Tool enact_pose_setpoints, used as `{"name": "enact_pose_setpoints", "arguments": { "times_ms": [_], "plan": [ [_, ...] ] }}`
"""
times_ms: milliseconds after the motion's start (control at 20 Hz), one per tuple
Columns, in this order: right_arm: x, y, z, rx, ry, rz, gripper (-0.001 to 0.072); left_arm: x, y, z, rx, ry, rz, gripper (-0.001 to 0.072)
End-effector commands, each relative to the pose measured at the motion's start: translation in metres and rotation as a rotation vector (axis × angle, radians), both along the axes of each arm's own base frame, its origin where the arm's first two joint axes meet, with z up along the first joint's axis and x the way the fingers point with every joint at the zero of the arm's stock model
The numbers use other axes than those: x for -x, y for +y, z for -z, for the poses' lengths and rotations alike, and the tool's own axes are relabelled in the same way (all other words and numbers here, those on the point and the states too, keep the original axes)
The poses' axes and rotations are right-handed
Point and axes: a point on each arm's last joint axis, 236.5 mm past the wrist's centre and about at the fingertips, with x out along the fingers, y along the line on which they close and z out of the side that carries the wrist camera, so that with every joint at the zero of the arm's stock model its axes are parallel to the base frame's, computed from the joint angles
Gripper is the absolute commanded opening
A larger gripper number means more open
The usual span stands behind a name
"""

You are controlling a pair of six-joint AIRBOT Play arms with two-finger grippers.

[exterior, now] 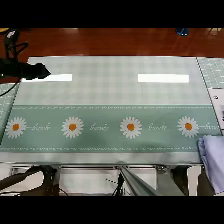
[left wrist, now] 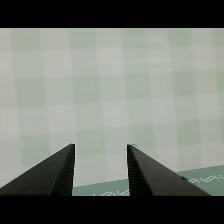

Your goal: Fold the shirts.

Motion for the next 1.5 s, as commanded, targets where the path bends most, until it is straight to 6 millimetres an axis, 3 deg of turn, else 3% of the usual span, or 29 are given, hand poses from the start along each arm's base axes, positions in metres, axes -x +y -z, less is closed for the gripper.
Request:
{"name": "enact_pose_setpoints", "arguments": {
  "times_ms": [0,50,150,250,300,350,400,450,500,550,600,700,850,950,1450],
  "plan": [
    [-0.006,0.000,0.005,0.000,-0.031,-0.012,0.0438,-0.002,0.003,0.006,-0.008,0.006,-0.004,0.0385],
    [-0.017,-0.004,0.006,0.017,-0.061,-0.048,0.0435,-0.001,0.000,0.007,-0.007,0.015,0.003,0.0385],
    [-0.064,-0.022,0.001,0.073,-0.181,-0.211,0.0428,0.002,-0.005,0.008,-0.006,0.024,0.019,0.0386],
    [-0.149,-0.034,-0.014,0.122,-0.382,-0.444,0.0428,0.004,-0.019,0.009,-0.051,0.011,0.120,0.0387],
    [-0.197,-0.029,-0.026,0.135,-0.499,-0.558,0.0429,0.007,-0.031,0.011,-0.096,0.003,0.210,0.0388],
    [-0.252,-0.013,-0.039,0.125,-0.645,-0.681,0.0429,0.012,-0.043,0.014,-0.143,0.010,0.279,0.0400],
    [-0.300,0.011,-0.051,0.101,-0.779,-0.779,0.0429,0.019,-0.054,0.020,-0.207,0.031,0.340,0.0496],
    [-0.343,0.038,-0.064,0.075,-0.902,-0.854,0.0434,0.026,-0.062,0.026,-0.270,0.056,0.390,0.0526],
    [-0.379,0.067,-0.076,0.053,-1.008,-0.902,0.0477,0.032,-0.067,0.030,-0.326,0.084,0.397,0.0559],
    [-0.406,0.093,-0.080,0.029,-1.079,-0.930,0.0566,0.036,-0.070,0.032,-0.363,0.109,0.379,0.0676],
    [-0.424,0.116,-0.079,0.000,-1.116,-0.970,0.0606,0.041,-0.071,0.034,-0.386,0.136,0.336,0.0713],
    [-0.439,0.158,-0.061,-0.094,-1.093,-1.058,0.0606,0.052,-0.077,0.038,-0.341,0.202,0.232,0.0711],
    [-0.429,0.190,-0.028,-0.223,-0.963,-1.123,0.0605,0.068,-0.087,0.043,-0.328,0.263,0.221,0.0710],
    [-0.423,0.194,-0.018,-0.258,-0.918,-1.122,0.0605,0.070,-0.091,0.043,-0.330,0.265,0.233,0.0710],
    [-0.423,0.194,-0.018,-0.259,-0.916,-1.122,0.0604,0.070,-0.092,0.046,-0.332,0.271,0.237,0.0710]
  ]
}}
